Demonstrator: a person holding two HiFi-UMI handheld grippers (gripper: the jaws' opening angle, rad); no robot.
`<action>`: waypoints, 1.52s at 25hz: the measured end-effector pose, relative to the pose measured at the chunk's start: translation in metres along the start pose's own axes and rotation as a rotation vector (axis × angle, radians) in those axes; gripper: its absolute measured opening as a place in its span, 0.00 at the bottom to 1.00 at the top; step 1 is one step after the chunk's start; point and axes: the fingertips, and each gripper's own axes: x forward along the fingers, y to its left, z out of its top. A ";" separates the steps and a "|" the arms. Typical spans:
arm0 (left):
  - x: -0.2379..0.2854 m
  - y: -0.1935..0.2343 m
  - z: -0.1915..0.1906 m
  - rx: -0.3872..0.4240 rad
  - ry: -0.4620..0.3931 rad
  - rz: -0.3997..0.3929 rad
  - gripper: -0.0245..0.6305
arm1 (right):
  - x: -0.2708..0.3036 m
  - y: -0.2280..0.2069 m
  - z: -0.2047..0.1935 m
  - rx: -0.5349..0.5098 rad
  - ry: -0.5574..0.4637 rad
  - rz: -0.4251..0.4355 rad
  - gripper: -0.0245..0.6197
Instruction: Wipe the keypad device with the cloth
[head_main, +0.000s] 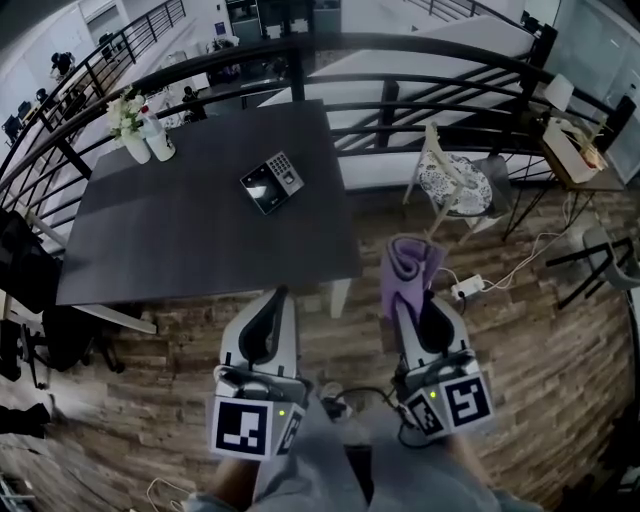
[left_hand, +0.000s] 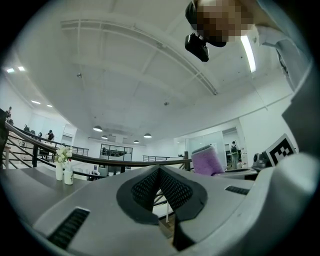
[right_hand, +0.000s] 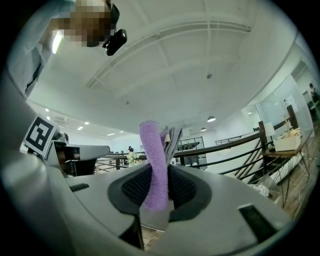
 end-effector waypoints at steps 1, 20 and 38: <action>0.003 0.003 -0.002 -0.001 0.001 0.002 0.06 | 0.004 -0.001 -0.001 0.004 0.001 0.000 0.19; 0.019 0.024 -0.003 -0.023 -0.001 0.041 0.06 | 0.030 -0.008 -0.005 0.019 0.024 0.003 0.19; 0.074 0.056 -0.007 0.002 -0.002 0.185 0.06 | 0.120 -0.028 -0.012 0.036 0.055 0.175 0.19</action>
